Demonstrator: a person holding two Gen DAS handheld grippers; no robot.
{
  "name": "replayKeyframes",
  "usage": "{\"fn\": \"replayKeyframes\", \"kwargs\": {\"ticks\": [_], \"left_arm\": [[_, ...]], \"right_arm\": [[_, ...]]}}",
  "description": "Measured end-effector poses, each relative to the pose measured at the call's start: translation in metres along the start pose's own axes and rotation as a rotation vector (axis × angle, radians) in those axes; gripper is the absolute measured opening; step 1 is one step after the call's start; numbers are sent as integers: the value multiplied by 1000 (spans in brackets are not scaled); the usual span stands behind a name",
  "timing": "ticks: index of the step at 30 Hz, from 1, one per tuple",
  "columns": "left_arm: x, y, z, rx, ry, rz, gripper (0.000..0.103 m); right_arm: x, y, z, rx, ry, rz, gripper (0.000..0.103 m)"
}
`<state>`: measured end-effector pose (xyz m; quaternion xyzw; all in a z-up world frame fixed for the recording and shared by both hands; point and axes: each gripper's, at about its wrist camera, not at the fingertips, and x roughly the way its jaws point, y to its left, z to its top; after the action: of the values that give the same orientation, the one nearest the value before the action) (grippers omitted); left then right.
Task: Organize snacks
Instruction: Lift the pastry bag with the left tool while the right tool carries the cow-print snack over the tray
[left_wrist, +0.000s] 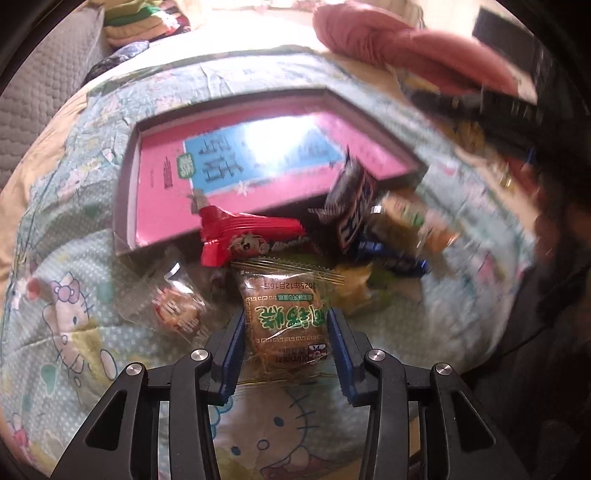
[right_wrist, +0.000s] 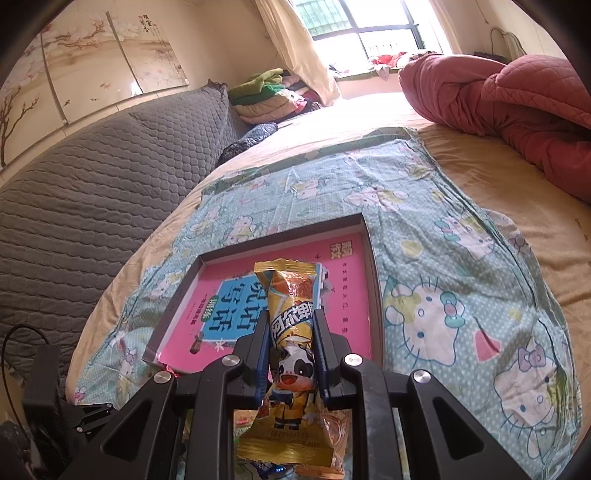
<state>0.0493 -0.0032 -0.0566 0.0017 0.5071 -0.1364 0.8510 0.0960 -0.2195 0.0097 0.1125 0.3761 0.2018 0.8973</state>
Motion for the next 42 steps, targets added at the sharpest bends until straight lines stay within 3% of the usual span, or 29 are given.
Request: {"fn": "replayKeyframes", "kwargs": {"ticks": [7, 18, 27, 42], "left_arm": [[-19, -5, 12, 6, -53, -4, 44], [-32, 25, 40, -87, -138, 16, 44], [-13, 53, 68, -186, -189, 22, 44], [23, 79, 81, -259, -178, 20, 44]], "right_arm": [[4, 5, 6, -24, -8, 8, 21], [15, 7, 16, -44, -12, 13, 21], [30, 9, 17, -64, 8, 5, 21], [67, -4, 19, -35, 92, -34, 21]]}}
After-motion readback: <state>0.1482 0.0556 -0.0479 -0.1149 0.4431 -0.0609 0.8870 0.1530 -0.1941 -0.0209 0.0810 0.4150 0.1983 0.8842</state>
